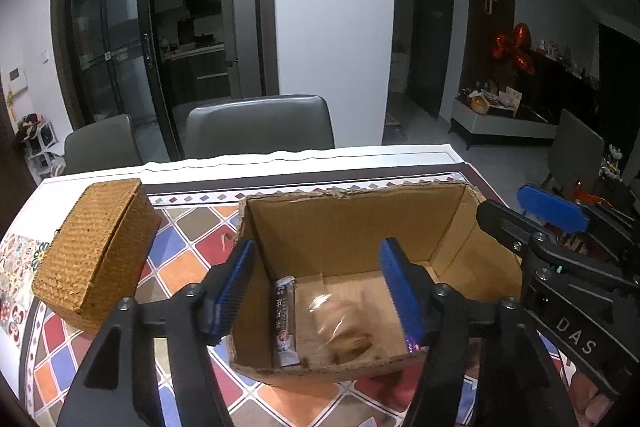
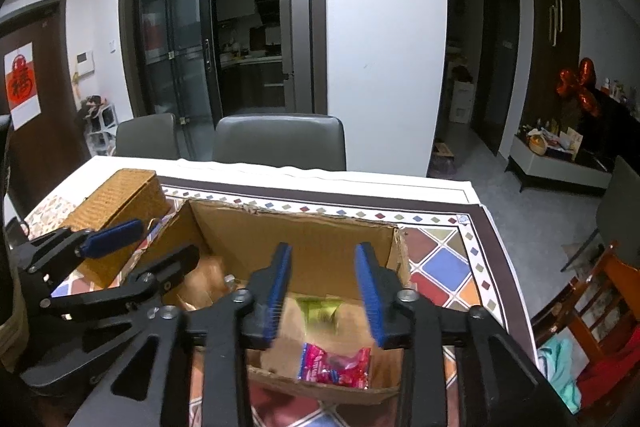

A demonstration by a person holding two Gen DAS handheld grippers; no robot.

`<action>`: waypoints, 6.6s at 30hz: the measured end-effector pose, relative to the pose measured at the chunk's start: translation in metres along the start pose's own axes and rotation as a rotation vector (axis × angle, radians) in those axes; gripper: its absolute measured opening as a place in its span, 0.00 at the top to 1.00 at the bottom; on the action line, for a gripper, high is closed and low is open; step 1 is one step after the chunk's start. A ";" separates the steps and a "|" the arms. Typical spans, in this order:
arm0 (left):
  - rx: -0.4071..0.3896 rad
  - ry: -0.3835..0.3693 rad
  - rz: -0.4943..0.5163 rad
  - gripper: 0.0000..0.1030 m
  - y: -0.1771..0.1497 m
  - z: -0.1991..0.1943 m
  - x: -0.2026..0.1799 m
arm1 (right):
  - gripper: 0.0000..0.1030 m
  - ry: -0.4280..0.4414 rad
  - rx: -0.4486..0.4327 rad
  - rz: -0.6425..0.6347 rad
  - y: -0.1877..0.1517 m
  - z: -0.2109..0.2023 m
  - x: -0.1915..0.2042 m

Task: Organize snacks
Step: 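Move both tools back toward the remaining snacks on the table, then grasp the red-and-white packet with the left tool while the right tool grasps a gold-wrapped candy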

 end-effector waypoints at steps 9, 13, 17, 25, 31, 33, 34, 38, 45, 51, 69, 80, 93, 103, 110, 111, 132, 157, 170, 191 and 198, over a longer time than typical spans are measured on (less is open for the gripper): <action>-0.015 0.032 -0.010 0.24 0.000 -0.007 0.008 | 0.33 -0.033 -0.010 0.033 0.000 -0.008 -0.010; -0.023 0.036 -0.010 0.23 -0.001 -0.015 0.006 | 0.31 -0.041 -0.016 0.035 0.000 -0.014 -0.011; -0.027 0.038 -0.007 0.22 -0.002 -0.023 0.003 | 0.31 -0.045 -0.022 0.036 0.000 -0.022 -0.012; -0.046 0.036 -0.006 0.21 -0.005 -0.044 -0.002 | 0.31 -0.063 -0.038 0.028 -0.003 -0.044 -0.016; -0.055 0.035 0.002 0.21 -0.009 -0.060 -0.008 | 0.31 -0.073 -0.053 0.032 -0.007 -0.062 -0.020; -0.056 0.036 0.004 0.21 -0.011 -0.065 -0.010 | 0.31 -0.075 -0.056 0.032 -0.008 -0.068 -0.021; -0.057 0.036 0.006 0.21 -0.012 -0.068 -0.011 | 0.31 -0.076 -0.058 0.030 -0.010 -0.071 -0.021; -0.062 0.034 0.009 0.21 -0.017 -0.078 -0.014 | 0.31 -0.079 -0.061 0.031 -0.014 -0.083 -0.021; -0.065 0.032 0.015 0.21 -0.026 -0.093 -0.019 | 0.31 -0.085 -0.069 0.033 -0.022 -0.102 -0.022; -0.071 0.038 0.015 0.21 -0.035 -0.104 -0.019 | 0.31 -0.079 -0.069 0.033 -0.029 -0.112 -0.020; -0.060 0.083 -0.002 0.20 -0.077 -0.133 -0.006 | 0.27 -0.070 -0.037 0.020 -0.062 -0.126 -0.007; -0.063 0.105 -0.014 0.15 -0.103 -0.144 -0.005 | 0.26 -0.064 -0.017 0.018 -0.083 -0.132 -0.001; -0.051 0.124 -0.037 0.13 -0.134 -0.154 0.001 | 0.25 -0.072 0.010 0.015 -0.114 -0.134 0.004; -0.021 0.150 -0.050 0.13 -0.163 -0.153 0.013 | 0.25 -0.062 0.046 0.004 -0.139 -0.127 0.011; 0.004 0.157 -0.059 0.13 -0.184 -0.148 0.019 | 0.25 -0.061 0.074 0.002 -0.157 -0.124 0.016; 0.009 0.155 -0.063 0.13 -0.188 -0.147 0.019 | 0.25 -0.061 0.078 0.002 -0.159 -0.123 0.016; 0.084 0.146 -0.061 0.18 -0.235 -0.127 0.023 | 0.25 -0.070 0.147 0.024 -0.203 -0.104 0.018; 0.200 0.121 -0.055 0.38 -0.269 -0.097 0.021 | 0.25 -0.061 0.263 0.046 -0.236 -0.065 0.020; 0.252 0.107 -0.064 0.60 -0.278 -0.085 0.022 | 0.28 -0.068 0.300 0.045 -0.238 -0.041 0.020; 0.252 0.072 -0.038 0.79 -0.277 -0.085 0.011 | 0.85 0.000 0.307 0.058 -0.241 -0.033 0.022; 0.237 0.073 -0.039 0.79 -0.273 -0.090 0.011 | 0.85 0.005 0.290 0.059 -0.238 -0.040 0.020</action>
Point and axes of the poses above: each gripper's, at about its wrist camera, not at the fingertips, and z roughly the way its jaws point, x to its left, y to its top, the point moved 4 cm from there along z, roughly the way its jaws point, and after that the axes turned 7 degrees about -z, right-handed, at the moved point
